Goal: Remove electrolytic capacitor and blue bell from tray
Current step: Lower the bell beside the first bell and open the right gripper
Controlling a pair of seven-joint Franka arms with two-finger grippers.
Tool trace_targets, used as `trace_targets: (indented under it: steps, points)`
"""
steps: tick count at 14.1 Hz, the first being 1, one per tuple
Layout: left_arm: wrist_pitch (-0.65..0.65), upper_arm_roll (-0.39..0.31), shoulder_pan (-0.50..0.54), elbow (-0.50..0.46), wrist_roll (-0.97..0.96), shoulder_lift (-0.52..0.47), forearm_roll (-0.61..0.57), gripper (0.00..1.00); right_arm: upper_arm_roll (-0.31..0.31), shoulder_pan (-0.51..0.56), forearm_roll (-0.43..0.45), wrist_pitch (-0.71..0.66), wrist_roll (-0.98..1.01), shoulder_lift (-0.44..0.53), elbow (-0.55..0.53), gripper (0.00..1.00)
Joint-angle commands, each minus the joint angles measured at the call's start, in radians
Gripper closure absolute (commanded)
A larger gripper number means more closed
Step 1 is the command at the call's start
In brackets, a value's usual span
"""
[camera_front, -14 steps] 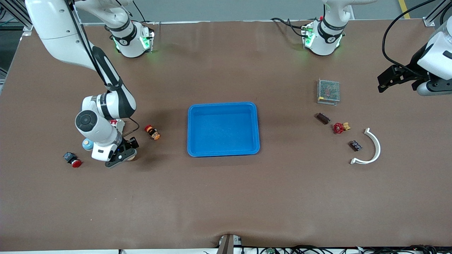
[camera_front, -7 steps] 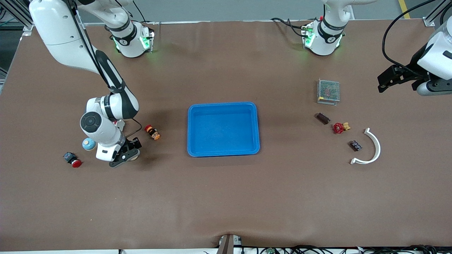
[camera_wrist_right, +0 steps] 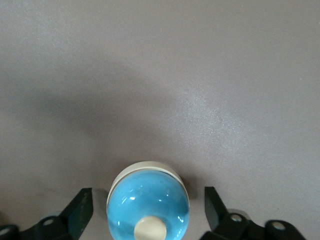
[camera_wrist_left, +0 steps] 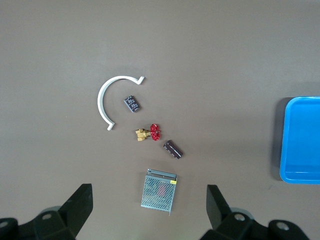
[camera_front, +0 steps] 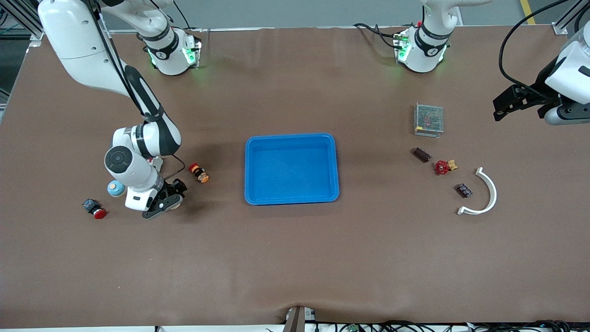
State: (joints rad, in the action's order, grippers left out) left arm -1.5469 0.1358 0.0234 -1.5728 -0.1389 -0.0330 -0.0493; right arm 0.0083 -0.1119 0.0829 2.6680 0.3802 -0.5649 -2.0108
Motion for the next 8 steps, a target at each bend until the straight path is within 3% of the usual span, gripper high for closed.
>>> trace_targets:
  steps: [1,4,8]
  points:
    - [-0.004,-0.001,0.003,-0.004,0.009,-0.010,0.014,0.00,0.015,0.017,0.009,-0.013,-0.009,0.008,0.017,0.00]
    - [-0.010,-0.001,0.003,-0.003,0.009,-0.005,0.017,0.00,0.016,0.015,-0.030,-0.104,-0.018,0.029,0.046,0.00]
    - [-0.012,-0.001,0.003,-0.004,0.009,-0.004,0.017,0.00,0.018,-0.021,-0.077,-0.267,-0.136,0.135,0.061,0.00]
